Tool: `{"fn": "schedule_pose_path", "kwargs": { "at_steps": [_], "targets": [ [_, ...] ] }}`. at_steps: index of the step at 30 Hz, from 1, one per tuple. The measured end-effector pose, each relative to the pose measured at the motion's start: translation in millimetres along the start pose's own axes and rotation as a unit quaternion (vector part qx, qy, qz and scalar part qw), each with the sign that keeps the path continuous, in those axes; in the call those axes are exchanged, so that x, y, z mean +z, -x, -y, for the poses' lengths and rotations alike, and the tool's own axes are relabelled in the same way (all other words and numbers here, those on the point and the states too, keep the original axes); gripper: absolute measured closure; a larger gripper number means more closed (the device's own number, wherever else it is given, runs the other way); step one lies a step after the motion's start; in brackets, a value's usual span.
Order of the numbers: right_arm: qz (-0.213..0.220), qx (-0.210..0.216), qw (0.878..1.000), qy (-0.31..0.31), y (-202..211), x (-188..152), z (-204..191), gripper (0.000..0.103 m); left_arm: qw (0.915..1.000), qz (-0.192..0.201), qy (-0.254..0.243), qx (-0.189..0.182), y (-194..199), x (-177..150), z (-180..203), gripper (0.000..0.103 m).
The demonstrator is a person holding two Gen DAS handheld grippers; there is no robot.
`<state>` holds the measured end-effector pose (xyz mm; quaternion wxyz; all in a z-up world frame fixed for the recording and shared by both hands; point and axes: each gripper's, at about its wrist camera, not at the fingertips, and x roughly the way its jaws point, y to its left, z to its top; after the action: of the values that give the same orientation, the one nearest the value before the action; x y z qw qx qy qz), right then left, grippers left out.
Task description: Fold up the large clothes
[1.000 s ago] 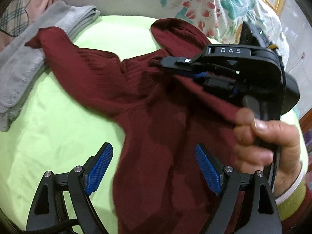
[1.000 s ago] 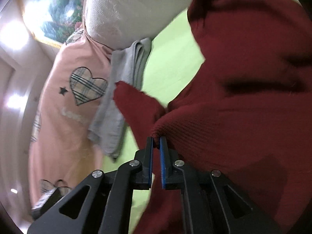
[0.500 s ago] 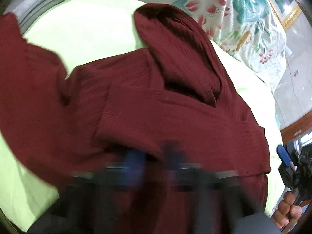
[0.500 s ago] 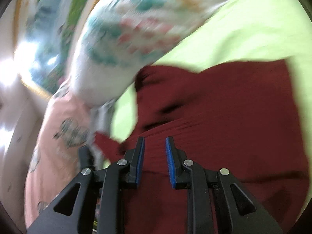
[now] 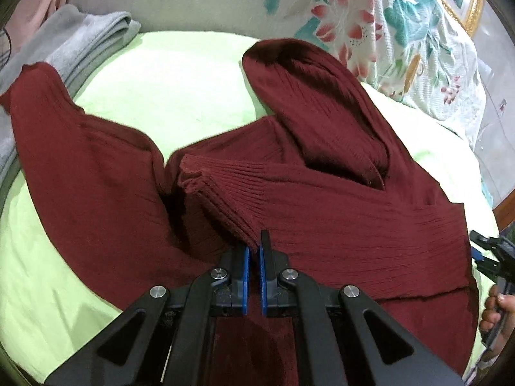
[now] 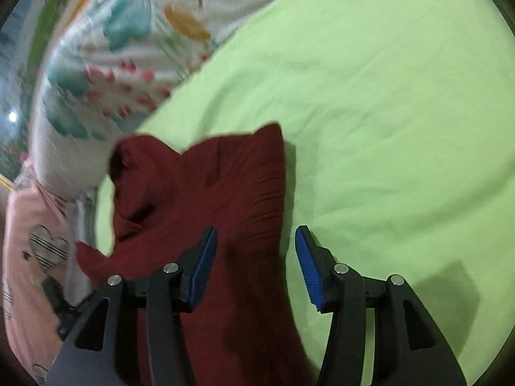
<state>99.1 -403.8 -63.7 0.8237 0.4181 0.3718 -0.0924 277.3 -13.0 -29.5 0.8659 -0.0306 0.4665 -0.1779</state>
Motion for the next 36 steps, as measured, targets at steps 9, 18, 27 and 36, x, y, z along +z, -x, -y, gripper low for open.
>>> {"fn": "schedule_pose_path", "kwargs": {
  "at_steps": [9,18,27,36],
  "targets": [
    [0.008,-0.032,0.999,0.044,11.3,19.3,8.7,0.097,0.9987,-0.009,-0.032,-0.039,10.0,-12.9,29.3,0.099],
    [0.054,-0.048,0.99,0.118,44.2,-23.4,-36.9,0.085,0.9989,-0.023,-0.016,-0.038,-0.3,-18.4,13.5,0.093],
    [0.007,-0.014,0.998,0.063,29.9,-46.0,-17.9,0.082,0.9995,0.01,0.026,-0.013,49.0,-19.1,-42.0,0.083],
    [-0.007,0.057,0.991,0.121,43.3,-76.6,-70.9,0.069,0.9853,0.079,0.142,0.053,86.8,41.5,-166.4,0.053]
  ]
}}
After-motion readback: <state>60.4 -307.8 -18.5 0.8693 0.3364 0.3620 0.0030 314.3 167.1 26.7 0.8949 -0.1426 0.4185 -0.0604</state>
